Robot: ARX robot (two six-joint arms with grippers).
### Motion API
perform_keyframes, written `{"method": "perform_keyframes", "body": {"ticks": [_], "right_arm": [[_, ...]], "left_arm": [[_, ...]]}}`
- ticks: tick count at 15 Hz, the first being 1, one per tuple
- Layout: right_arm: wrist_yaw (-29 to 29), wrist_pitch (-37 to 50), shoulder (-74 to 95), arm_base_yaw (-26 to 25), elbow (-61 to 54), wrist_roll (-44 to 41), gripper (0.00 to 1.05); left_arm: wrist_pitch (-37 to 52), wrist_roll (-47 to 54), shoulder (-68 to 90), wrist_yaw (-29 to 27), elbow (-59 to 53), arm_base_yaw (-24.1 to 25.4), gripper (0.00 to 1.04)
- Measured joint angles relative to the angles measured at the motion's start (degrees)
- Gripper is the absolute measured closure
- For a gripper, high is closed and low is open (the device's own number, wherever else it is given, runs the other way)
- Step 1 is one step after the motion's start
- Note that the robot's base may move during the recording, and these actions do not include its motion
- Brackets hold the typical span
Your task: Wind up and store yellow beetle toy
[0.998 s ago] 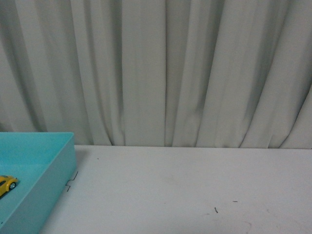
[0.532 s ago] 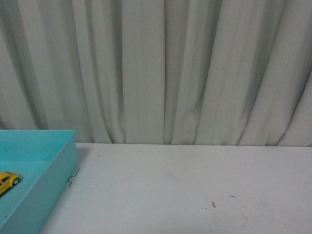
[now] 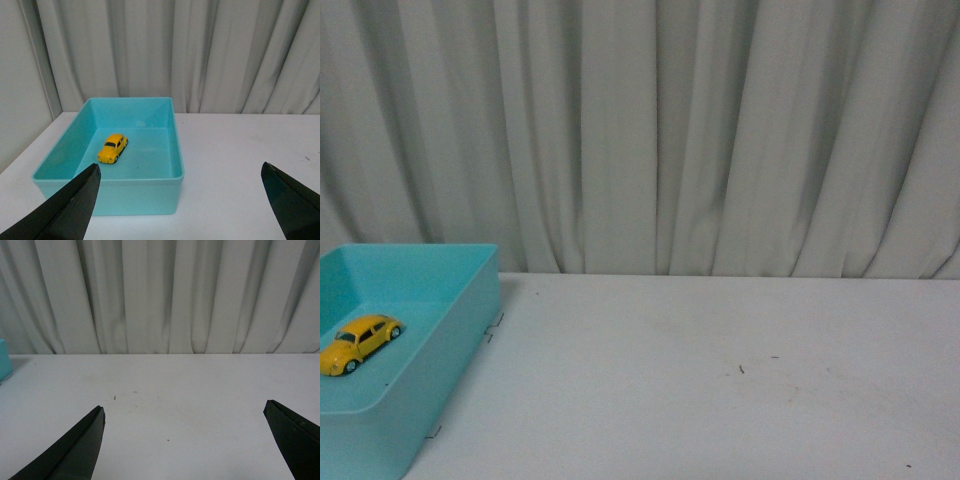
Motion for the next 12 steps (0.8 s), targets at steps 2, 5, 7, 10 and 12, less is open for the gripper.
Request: {"method": "perform_keyframes", "body": {"ticks": [2, 5, 7, 10, 12], "right_arm": [[0.02, -0.24, 0.0, 0.0, 0.0, 0.0, 0.07], [0.02, -0.2, 0.0, 0.0, 0.0, 0.0, 0.07], [0.0, -0.2, 0.0, 0.0, 0.0, 0.0, 0.07], [0.02, -0.2, 0.0, 0.0, 0.0, 0.0, 0.07], [0.02, -0.2, 0.0, 0.0, 0.0, 0.0, 0.07]], "left_arm": [[-0.24, 0.0, 0.0, 0.02, 0.0, 0.0, 0.07], [-0.2, 0.0, 0.0, 0.02, 0.0, 0.0, 0.07], [-0.2, 0.0, 0.0, 0.02, 0.0, 0.0, 0.07], [-0.2, 0.0, 0.0, 0.02, 0.0, 0.0, 0.07], [-0.2, 0.0, 0.0, 0.02, 0.0, 0.0, 0.07]]}}
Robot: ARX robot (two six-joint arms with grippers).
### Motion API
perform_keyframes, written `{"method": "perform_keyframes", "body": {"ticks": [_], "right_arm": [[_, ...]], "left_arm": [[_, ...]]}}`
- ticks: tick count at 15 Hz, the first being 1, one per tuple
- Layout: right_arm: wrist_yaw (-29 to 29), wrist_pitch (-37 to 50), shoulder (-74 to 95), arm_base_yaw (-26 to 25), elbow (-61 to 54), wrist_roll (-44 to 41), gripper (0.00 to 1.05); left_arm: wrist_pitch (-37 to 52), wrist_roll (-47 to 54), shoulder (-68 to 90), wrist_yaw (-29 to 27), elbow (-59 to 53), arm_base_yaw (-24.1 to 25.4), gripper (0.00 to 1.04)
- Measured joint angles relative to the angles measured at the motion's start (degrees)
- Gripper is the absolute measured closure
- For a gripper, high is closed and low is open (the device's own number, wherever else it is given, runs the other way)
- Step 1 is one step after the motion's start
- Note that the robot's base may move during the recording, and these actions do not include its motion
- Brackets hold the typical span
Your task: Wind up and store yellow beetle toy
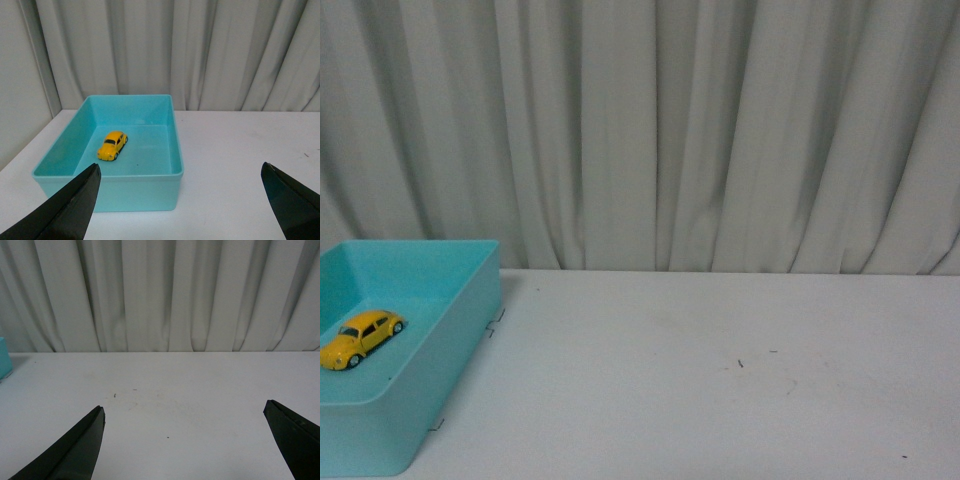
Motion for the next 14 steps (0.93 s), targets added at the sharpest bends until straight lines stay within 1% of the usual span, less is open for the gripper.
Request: {"method": "perform_keyframes", "body": {"ticks": [14], "right_arm": [[-0.02, 0.04, 0.0, 0.0, 0.0, 0.0, 0.07]], "left_arm": [[0.07, 0.0, 0.0, 0.0, 0.0, 0.0, 0.07]]}}
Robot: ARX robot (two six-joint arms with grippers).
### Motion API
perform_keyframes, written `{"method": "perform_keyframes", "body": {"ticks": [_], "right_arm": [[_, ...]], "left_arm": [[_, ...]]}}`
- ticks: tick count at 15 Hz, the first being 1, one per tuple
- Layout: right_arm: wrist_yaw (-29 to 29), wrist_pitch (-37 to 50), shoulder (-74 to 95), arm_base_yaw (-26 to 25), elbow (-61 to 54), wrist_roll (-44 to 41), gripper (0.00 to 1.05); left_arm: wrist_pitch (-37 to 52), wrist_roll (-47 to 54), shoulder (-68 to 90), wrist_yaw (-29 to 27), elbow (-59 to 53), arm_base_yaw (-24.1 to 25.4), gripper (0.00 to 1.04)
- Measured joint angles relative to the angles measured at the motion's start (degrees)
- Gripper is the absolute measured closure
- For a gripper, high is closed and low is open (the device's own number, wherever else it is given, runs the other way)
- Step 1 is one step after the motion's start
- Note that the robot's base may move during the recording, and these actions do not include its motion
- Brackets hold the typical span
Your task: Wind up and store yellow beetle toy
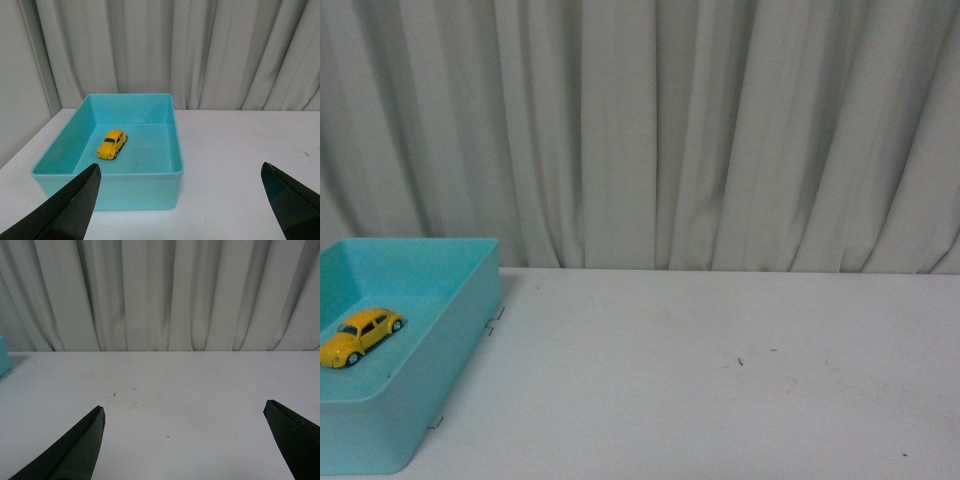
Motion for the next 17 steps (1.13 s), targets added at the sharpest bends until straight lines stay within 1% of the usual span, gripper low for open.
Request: {"method": "perform_keyframes", "body": {"ticks": [17], "right_arm": [[-0.02, -0.24, 0.02, 0.0, 0.0, 0.04, 0.07]], "left_arm": [[-0.17, -0.02, 0.02, 0.0, 0.0, 0.0, 0.07]]}}
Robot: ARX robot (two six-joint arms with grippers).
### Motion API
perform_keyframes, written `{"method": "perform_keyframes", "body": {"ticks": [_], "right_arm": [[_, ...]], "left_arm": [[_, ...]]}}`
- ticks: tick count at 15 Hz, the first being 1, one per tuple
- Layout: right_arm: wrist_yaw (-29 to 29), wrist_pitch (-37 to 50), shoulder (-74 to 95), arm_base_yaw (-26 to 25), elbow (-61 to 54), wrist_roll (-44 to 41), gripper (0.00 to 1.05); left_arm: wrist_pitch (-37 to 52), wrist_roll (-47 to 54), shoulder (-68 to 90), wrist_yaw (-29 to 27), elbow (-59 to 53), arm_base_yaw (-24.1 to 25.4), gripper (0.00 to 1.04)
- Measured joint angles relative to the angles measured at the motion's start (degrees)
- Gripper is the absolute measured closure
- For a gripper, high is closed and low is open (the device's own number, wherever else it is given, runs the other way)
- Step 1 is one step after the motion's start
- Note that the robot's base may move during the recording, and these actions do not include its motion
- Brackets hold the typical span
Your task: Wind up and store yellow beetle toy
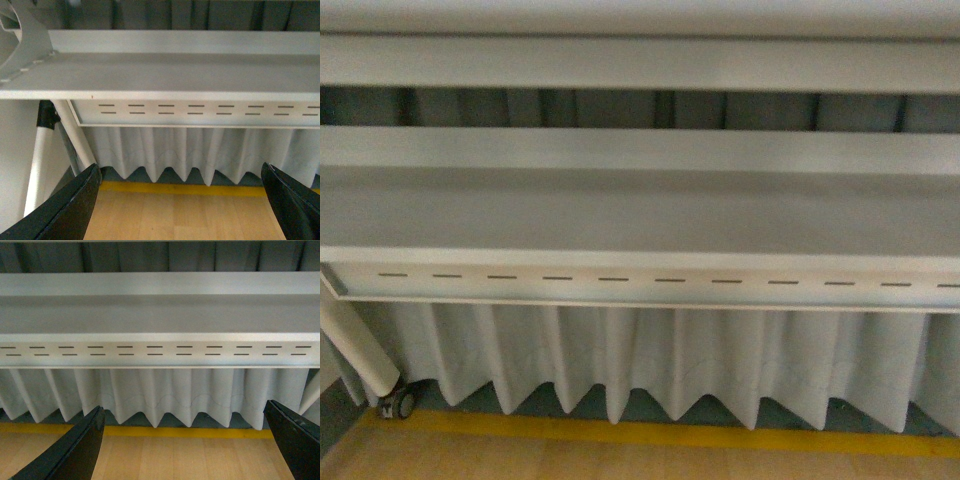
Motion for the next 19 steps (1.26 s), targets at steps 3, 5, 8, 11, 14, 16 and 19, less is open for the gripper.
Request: {"method": "perform_keyframes", "body": {"ticks": [3, 5, 8, 11, 14, 16, 19], "right_arm": [[0.04, 0.04, 0.0, 0.0, 0.0, 0.02, 0.07], [0.02, 0.04, 0.0, 0.0, 0.0, 0.02, 0.07], [0.02, 0.11, 0.0, 0.0, 0.0, 0.02, 0.07], [0.04, 0.11, 0.0, 0.0, 0.0, 0.02, 0.07], [0.02, 0.11, 0.0, 0.0, 0.0, 0.02, 0.07], [0.02, 0.11, 0.0, 0.0, 0.0, 0.02, 0.07], [0.04, 0.11, 0.0, 0.0, 0.0, 0.02, 0.07]], "left_arm": [[0.0, 0.0, 0.0, 0.04, 0.0, 0.0, 0.07], [0.02, 0.0, 0.0, 0.0, 0.0, 0.0, 0.07], [0.04, 0.0, 0.0, 0.0, 0.0, 0.0, 0.07], [0.04, 0.0, 0.0, 0.0, 0.0, 0.0, 0.07], [0.04, 0.0, 0.0, 0.0, 0.0, 0.0, 0.07], [0.04, 0.0, -0.02, 0.0, 0.0, 0.0, 0.07], [0.04, 0.0, 0.0, 0.0, 0.0, 0.0, 0.07]]}}
